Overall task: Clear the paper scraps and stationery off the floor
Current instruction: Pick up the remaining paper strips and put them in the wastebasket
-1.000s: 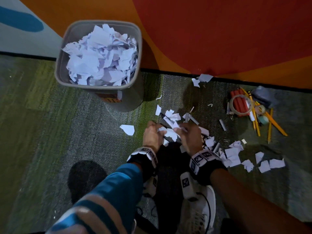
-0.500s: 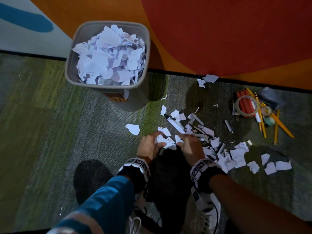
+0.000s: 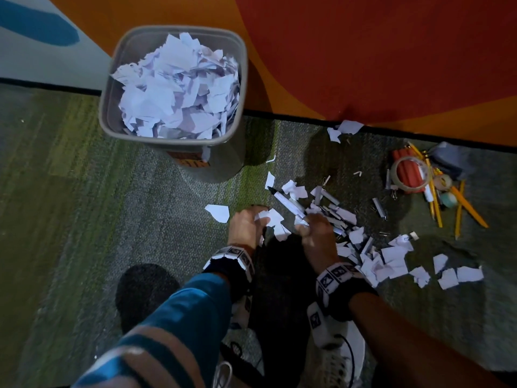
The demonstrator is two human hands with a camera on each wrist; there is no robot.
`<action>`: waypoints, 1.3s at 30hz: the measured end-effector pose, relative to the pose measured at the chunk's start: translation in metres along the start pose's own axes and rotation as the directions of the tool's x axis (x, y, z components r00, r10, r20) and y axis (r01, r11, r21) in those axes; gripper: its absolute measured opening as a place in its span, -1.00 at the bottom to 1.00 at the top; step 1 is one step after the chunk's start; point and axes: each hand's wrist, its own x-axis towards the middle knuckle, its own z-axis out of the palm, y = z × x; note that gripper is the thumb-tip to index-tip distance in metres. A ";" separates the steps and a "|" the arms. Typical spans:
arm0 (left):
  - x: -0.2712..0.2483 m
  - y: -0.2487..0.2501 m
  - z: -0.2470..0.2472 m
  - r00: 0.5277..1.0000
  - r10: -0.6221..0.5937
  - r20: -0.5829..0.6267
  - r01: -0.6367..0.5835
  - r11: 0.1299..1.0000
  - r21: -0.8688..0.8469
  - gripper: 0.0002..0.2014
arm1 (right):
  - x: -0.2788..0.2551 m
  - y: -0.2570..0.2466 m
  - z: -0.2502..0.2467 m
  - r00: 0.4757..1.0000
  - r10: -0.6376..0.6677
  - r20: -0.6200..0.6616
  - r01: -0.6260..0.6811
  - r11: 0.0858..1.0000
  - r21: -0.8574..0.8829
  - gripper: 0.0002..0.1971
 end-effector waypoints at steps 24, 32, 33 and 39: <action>-0.065 0.046 -0.137 0.968 0.233 0.093 -0.229 0.972 -0.054 -0.86 | 0.009 -0.054 -0.014 0.966 0.144 0.215 -0.175 0.975 0.136 -0.96; -0.083 0.129 -0.243 0.946 0.318 -0.057 -0.322 0.908 -0.270 -0.92 | 0.067 -0.165 -0.117 0.992 0.095 0.076 -0.122 0.828 0.547 -0.88; -0.077 0.135 -0.258 0.952 0.292 -0.092 -0.306 0.900 -0.310 -0.89 | 0.077 -0.183 -0.131 0.998 0.059 0.031 -0.066 0.817 0.573 -0.85; -0.028 0.168 -0.314 0.913 0.169 -0.372 -0.263 0.939 -0.220 -0.81 | 0.131 -0.277 -0.168 0.988 -0.147 0.052 0.118 0.922 0.370 -0.81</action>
